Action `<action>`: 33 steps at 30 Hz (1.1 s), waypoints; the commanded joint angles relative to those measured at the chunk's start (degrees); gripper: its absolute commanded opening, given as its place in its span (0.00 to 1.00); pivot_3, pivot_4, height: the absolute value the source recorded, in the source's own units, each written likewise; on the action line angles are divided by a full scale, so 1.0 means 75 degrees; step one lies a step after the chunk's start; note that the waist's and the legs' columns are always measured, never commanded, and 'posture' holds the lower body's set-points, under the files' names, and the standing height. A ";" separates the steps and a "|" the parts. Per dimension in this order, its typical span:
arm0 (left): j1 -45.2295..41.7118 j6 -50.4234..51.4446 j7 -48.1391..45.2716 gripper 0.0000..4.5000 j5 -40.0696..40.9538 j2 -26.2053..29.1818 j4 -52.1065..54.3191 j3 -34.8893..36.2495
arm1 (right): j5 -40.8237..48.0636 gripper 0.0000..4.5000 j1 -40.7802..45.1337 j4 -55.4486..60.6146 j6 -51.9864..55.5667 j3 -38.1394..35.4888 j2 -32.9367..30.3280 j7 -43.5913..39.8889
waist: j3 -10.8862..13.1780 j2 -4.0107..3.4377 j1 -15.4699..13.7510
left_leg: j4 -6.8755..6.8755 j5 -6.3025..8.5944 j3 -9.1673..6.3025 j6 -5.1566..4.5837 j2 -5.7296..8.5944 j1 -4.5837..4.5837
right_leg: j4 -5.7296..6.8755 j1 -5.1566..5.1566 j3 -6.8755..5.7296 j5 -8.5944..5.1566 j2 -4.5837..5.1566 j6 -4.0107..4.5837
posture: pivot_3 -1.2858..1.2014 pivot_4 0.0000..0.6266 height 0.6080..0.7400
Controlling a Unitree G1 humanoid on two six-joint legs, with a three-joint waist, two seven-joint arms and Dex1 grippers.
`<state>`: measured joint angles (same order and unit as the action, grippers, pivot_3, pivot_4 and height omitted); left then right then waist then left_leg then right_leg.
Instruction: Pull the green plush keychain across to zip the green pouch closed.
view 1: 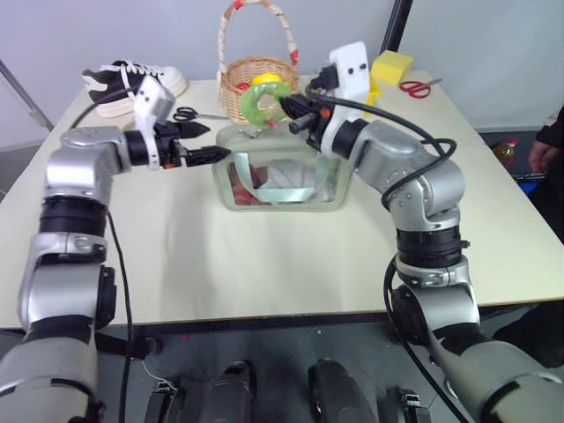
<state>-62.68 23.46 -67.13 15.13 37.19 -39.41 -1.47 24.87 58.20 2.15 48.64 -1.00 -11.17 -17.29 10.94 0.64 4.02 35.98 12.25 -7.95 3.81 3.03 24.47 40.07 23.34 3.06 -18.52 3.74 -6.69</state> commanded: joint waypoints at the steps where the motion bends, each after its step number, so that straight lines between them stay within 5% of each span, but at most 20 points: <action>1: -0.0722 -0.0732 -0.0005 1.00 -0.0304 -0.0107 -0.0518 -0.0001 | 0.0308 0.00 0.0065 0.0556 0.0193 -0.0191 0.0069 -0.0062 | 0.0000 0.0000 -0.0004 | 0.0001 0.0000 0.0000 0.0000 0.0000 0.0000 | 0.0000 0.0000 0.0000 0.0000 0.0000 0.0000 | 0.52 0.24 1.00; 17: -0.1136 -0.1507 -0.0890 1.00 -0.0924 -0.0389 -0.1464 -0.0261 | 0.0487 0.00 -0.0006 0.0777 0.0539 -0.0398 -0.0103 0.0044 | 0.0000 0.0000 0.0008 | -0.0001 0.0000 0.0001 -0.0001 0.0002 0.0000 | 0.0000 0.0001 0.0000 0.0000 -0.0001 -0.0001 | 0.52 0.24 1.00; 21: -0.1058 -0.1570 -0.0932 0.61 -0.0955 -0.0399 -0.1395 -0.0212 | 0.0407 0.00 0.0149 0.0523 0.0421 -0.0519 -0.0207 0.0068 | 0.0000 0.0000 0.0007 | 0.0000 0.0000 0.0001 -0.0001 0.0002 0.0000 | 0.0000 0.0001 0.0000 0.0000 -0.0001 -0.0001 | 0.52 0.24 1.00; 26: -0.0985 -0.1484 -0.0859 0.01 -0.0906 -0.0387 -0.1230 -0.0135 | 0.0277 0.00 0.0386 0.0090 0.0203 -0.0668 -0.0361 0.0099 | 0.0000 0.0000 0.0007 | -0.0001 0.0000 0.0001 -0.0001 0.0002 0.0000 | 0.0000 0.0001 0.0000 0.0000 0.0000 -0.0001 | 0.52 0.24 1.00; 33: -0.0937 -0.1405 -0.0739 0.01 -0.0892 -0.0276 -0.1051 -0.0061 | 0.0120 0.00 0.0637 -0.0424 -0.0134 -0.0787 -0.0631 0.0074 | 0.0000 0.0000 0.0006 | 0.0001 0.0000 0.0002 -0.0001 0.0002 0.0000 | 0.0000 0.0000 0.0000 0.0000 0.0000 -0.0001 | 0.52 0.24 1.00</action>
<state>-69.82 13.04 -73.18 8.49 33.78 -49.09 -3.09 26.14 60.14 -1.75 49.81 -4.95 -14.75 -16.88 10.94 0.64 4.07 35.99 12.25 -7.94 3.80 3.05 24.47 40.07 23.34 3.05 -18.53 3.74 -6.70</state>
